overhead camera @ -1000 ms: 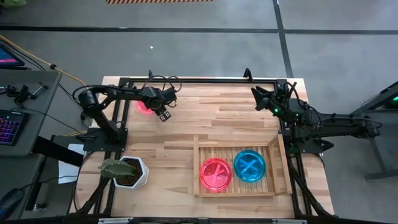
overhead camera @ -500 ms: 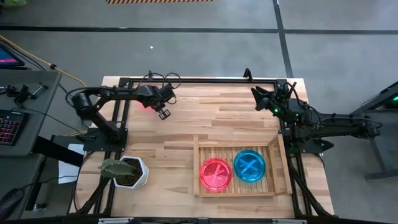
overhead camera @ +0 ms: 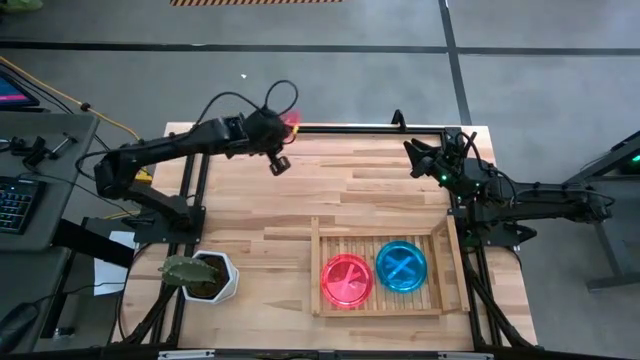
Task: Place and stack plates onto a shelf
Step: Stack the pink plate on top of the pink plates on the shelf, then return to Home Position
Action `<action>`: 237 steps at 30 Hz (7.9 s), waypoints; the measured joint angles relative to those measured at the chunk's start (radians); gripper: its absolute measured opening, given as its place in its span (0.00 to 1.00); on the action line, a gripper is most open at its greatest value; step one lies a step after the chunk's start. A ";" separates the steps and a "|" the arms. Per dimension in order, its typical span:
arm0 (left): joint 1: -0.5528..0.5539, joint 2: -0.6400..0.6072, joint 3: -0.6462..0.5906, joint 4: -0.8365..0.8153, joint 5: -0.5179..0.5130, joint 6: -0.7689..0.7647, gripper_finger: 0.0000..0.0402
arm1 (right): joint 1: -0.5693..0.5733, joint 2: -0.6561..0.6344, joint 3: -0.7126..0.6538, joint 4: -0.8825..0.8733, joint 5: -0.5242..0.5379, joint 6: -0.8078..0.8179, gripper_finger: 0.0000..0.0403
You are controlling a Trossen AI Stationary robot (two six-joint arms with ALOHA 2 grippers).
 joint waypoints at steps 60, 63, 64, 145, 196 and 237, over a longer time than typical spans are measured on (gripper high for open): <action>-0.410 0.536 0.550 -0.020 -0.019 0.702 0.00 | 0.000 0.261 -0.001 -0.175 -0.400 0.760 0.04; -0.410 0.536 0.550 -0.015 -0.019 0.705 0.01 | 0.000 0.261 -0.001 -0.175 -0.399 0.760 0.02; -0.410 0.536 0.550 -0.014 -0.019 0.713 0.02 | 0.000 0.261 -0.001 -0.175 -0.398 0.760 0.03; -0.051 0.088 0.850 -0.206 0.324 0.069 0.22 | 0.228 1.119 0.495 -0.481 -1.015 -0.186 0.47; -0.112 -0.400 -0.349 0.926 0.317 -0.354 0.22 | 0.024 0.155 0.211 -0.343 -0.672 -0.143 0.57; -0.434 -1.319 -1.201 1.060 -0.054 -0.508 0.00 | 0.024 0.155 0.211 -0.299 -0.655 -0.132 0.57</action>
